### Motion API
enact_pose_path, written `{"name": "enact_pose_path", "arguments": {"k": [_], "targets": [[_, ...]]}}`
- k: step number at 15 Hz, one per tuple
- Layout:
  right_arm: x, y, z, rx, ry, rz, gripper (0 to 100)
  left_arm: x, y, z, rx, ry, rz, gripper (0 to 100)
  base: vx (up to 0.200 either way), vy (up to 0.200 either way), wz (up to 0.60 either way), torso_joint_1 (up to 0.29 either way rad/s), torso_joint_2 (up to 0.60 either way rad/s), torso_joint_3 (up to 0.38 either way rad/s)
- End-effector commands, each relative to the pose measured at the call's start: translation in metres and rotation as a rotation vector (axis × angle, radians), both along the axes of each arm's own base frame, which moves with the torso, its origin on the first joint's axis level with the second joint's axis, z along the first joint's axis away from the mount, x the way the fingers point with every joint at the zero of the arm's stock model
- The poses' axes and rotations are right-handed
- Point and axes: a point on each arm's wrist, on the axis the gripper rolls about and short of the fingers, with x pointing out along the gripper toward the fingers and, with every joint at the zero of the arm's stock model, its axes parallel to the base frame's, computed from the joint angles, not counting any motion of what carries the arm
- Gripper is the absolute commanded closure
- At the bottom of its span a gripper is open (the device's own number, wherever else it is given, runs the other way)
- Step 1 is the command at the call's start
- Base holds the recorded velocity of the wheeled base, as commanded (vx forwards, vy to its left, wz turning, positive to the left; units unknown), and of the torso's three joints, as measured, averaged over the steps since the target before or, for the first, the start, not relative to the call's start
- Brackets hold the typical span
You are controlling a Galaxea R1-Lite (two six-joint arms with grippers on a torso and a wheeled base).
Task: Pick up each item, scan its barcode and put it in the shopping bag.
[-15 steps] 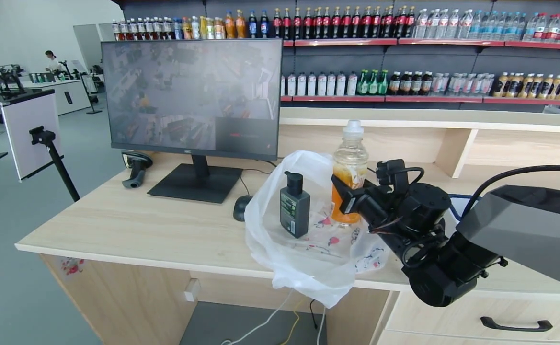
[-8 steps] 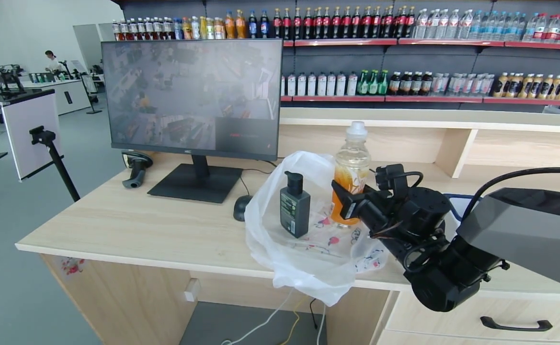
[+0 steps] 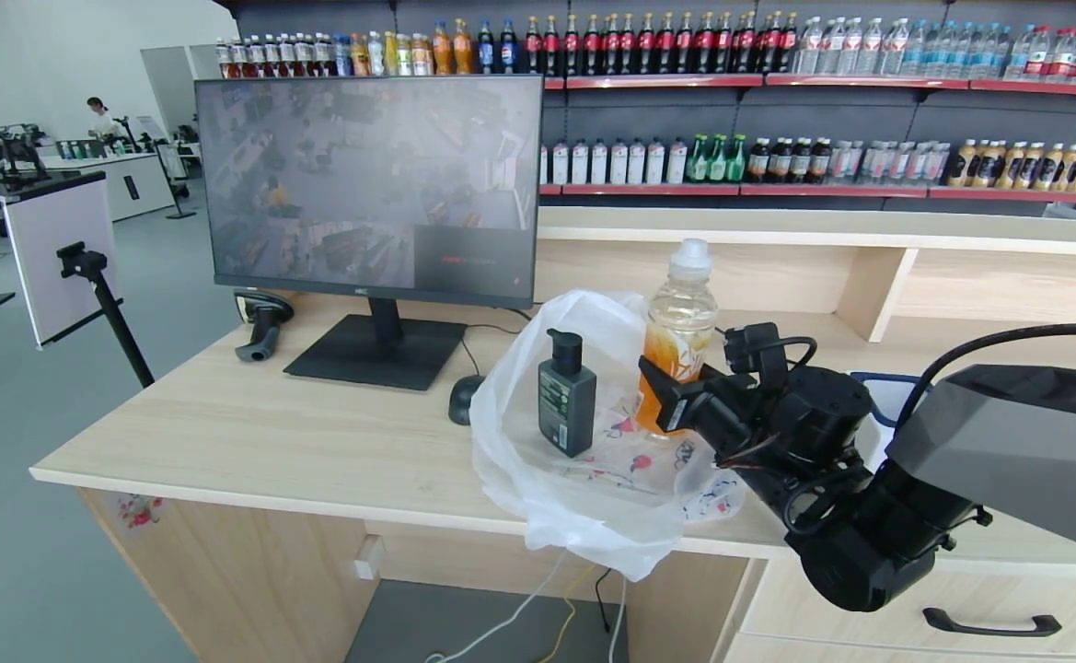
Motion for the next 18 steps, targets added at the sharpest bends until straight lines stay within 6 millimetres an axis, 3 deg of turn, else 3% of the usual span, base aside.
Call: {"name": "enact_pose_path", "arguments": {"k": [1, 5, 6, 18], "targets": [[-0.002, -0.001, 0.001, -0.001, 0.002, 0.0, 100, 0.0, 0.0, 0.0, 0.0, 0.0, 0.0, 0, 0.0, 0.0, 0.0, 0.0, 0.0, 0.0], [-0.006, -0.002, -0.002, -0.008, 0.019, 0.0, 100, 0.0, 0.0, 0.0, 0.0, 0.0, 0.0, 0, 0.0, 0.0, 0.0, 0.0, 0.0, 0.0], [-0.007, -0.003, -0.002, -0.009, 0.022, 0.0, 0, 0.0, 0.0, 0.0, 0.0, 0.0, 0.0, 0, 0.0, 0.0, 0.0, 0.0, 0.0, 0.0], [-0.03, -0.015, 0.023, 0.001, -0.002, -0.005, 0, 0.0, 0.0, 0.0, -0.002, 0.0, 0.0, 0, 0.0, 0.0, 0.0, 0.0, 0.0, 0.0]]}}
